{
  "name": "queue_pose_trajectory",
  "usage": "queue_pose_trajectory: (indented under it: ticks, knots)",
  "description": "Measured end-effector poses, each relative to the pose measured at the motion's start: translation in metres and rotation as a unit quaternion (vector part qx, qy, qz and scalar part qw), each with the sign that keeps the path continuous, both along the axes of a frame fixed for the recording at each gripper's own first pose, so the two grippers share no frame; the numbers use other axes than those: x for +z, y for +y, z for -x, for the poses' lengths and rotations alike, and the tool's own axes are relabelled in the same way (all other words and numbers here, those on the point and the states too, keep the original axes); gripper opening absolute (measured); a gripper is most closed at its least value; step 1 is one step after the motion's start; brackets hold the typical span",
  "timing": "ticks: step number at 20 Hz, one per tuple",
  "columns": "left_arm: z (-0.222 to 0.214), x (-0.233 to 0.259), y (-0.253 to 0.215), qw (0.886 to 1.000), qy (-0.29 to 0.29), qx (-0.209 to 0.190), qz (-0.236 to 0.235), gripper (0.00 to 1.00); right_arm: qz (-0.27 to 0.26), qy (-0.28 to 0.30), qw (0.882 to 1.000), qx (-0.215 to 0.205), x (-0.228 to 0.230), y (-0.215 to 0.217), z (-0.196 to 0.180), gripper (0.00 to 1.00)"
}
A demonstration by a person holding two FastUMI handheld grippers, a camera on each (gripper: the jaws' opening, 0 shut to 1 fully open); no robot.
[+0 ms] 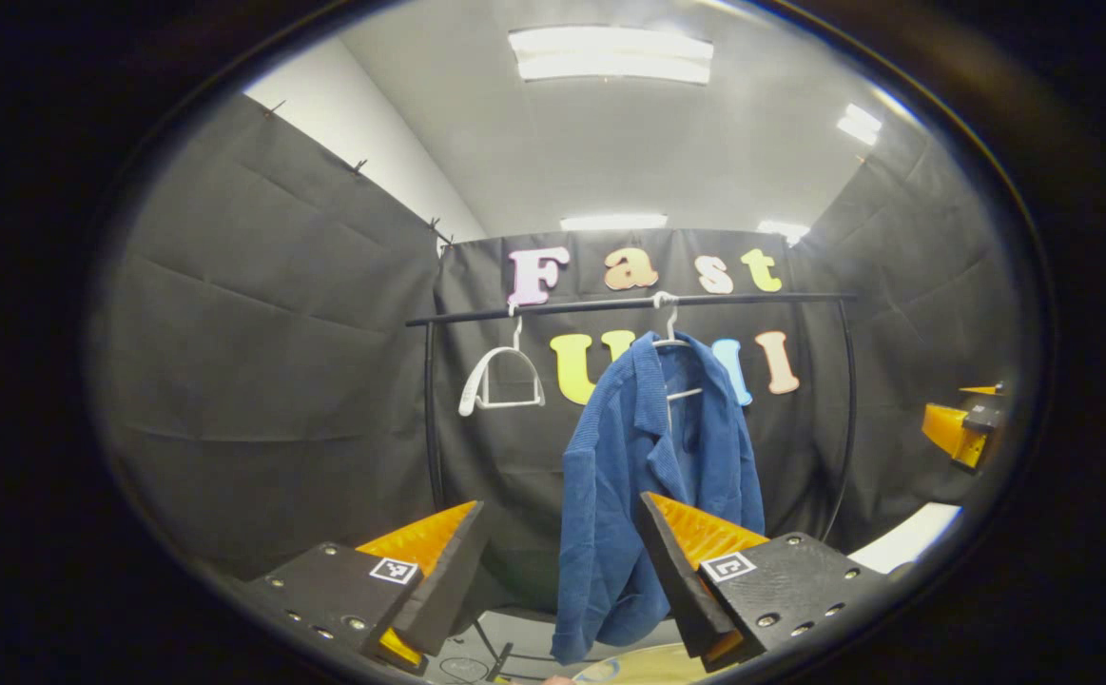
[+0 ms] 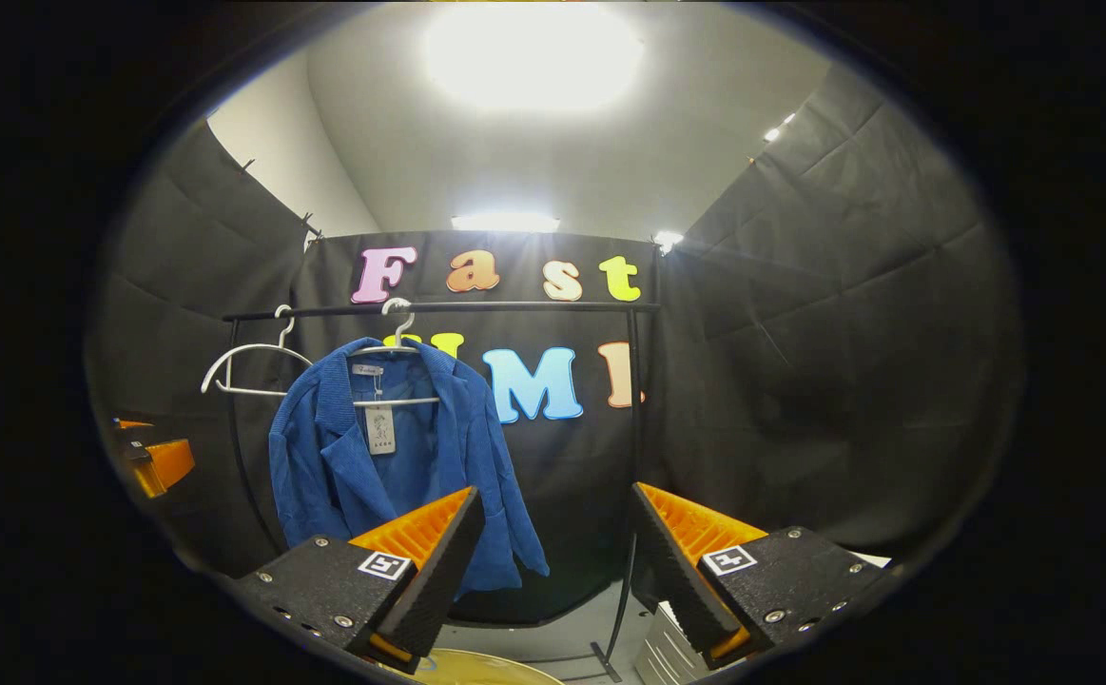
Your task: Grasp the clothes on the hanger with both hands and then place them into the laundry hamper below.
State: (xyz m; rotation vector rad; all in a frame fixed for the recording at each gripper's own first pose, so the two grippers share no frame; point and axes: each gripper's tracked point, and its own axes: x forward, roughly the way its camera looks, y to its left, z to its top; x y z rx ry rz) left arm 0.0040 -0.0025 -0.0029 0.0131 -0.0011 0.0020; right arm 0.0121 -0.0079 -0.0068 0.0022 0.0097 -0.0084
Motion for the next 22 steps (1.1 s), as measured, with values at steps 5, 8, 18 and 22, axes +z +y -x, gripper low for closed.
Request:
queue_pose_trajectory:
  ticks: [5, 8, 18, 22]
  knots:
    - [-0.009, 0.006, -0.004, 1.000, -0.002, 0.004, 0.010, 0.96, -0.002, -0.006, 1.000, 0.012, 0.010, 0.002, -0.019, 0.92]
    - [-0.029, 0.017, -0.011, 1.000, -0.008, 0.007, 0.012, 0.85, -0.011, -0.015, 1.000, 0.026, 0.021, 0.007, -0.035, 0.95]
    - [-0.086, 0.043, -0.062, 1.000, -0.011, -0.002, 0.021, 0.91, -0.032, -0.045, 0.996, 0.071, 0.050, 0.020, -0.105, 0.95]
    - [-0.112, 0.046, -0.081, 1.000, -0.010, 0.001, 0.018, 0.91, -0.039, -0.055, 0.993, 0.093, 0.061, 0.026, -0.135, 0.95]
